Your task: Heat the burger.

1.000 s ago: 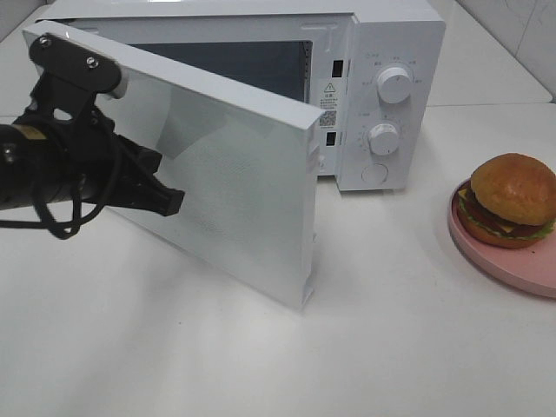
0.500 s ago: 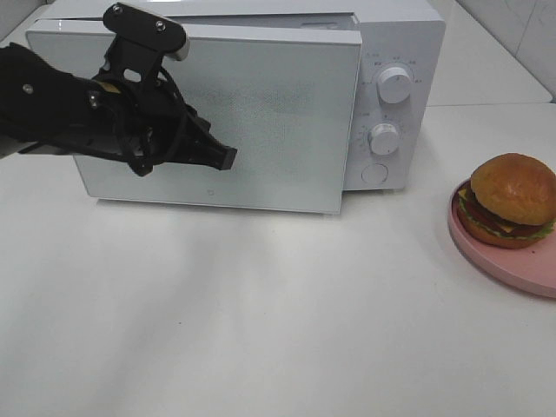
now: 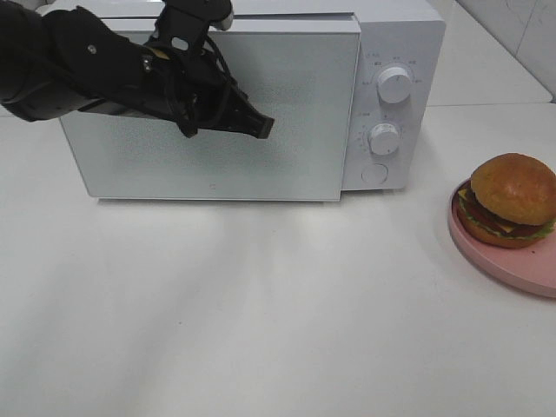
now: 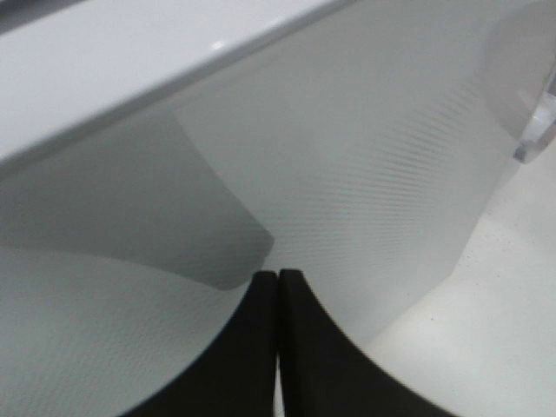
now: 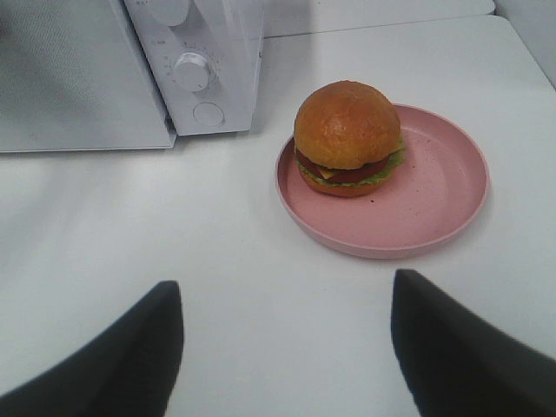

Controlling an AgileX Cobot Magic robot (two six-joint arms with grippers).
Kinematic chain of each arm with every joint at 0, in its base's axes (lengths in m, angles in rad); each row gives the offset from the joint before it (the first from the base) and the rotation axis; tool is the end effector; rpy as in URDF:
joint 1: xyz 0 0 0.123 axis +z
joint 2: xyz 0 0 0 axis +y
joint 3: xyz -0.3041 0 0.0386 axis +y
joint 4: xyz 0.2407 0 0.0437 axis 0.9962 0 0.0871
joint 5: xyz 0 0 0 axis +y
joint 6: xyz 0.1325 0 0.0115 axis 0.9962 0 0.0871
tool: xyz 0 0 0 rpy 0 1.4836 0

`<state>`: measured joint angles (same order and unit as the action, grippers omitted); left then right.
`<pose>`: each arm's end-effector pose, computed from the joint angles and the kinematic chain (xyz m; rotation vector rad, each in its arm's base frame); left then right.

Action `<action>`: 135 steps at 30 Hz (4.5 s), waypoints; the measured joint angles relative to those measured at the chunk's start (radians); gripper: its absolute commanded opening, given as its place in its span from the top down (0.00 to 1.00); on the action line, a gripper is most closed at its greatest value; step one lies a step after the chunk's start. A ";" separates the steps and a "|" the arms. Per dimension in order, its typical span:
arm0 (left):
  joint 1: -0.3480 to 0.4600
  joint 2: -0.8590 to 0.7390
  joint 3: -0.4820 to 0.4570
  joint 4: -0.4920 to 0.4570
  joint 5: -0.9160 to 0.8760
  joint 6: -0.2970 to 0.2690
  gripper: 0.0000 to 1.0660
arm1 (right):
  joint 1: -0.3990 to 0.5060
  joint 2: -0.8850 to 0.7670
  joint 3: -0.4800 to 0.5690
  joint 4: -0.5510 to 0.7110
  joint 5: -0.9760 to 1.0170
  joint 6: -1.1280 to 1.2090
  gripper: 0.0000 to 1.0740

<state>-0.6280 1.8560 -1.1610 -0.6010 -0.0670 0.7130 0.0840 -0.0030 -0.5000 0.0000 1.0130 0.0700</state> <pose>0.3659 -0.2595 0.2136 0.7518 1.9975 -0.2643 0.0068 0.0006 0.2604 -0.0140 1.9949 0.0992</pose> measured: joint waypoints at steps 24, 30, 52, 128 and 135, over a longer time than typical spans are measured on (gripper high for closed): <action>-0.037 0.201 -0.279 -0.002 0.266 -0.056 1.00 | 0.000 0.000 0.000 0.000 0.000 0.000 0.41; -0.043 0.240 -0.345 0.014 0.304 -0.059 1.00 | 0.000 0.000 0.000 0.000 0.000 0.000 0.41; -0.004 0.177 -0.429 0.213 0.718 -0.016 1.00 | 0.000 0.000 0.000 0.000 0.000 0.000 0.41; 0.372 -1.738 0.633 0.581 1.150 -0.756 1.00 | 0.000 0.000 0.000 0.000 0.000 0.000 0.41; 0.372 -1.860 0.645 0.572 1.137 -0.713 1.00 | 0.000 0.000 0.000 0.000 0.000 0.000 0.41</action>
<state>-0.2560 -0.0040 -0.5160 -0.0290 1.0700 0.0000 0.0840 -0.0030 -0.5000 0.0000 1.0130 0.0700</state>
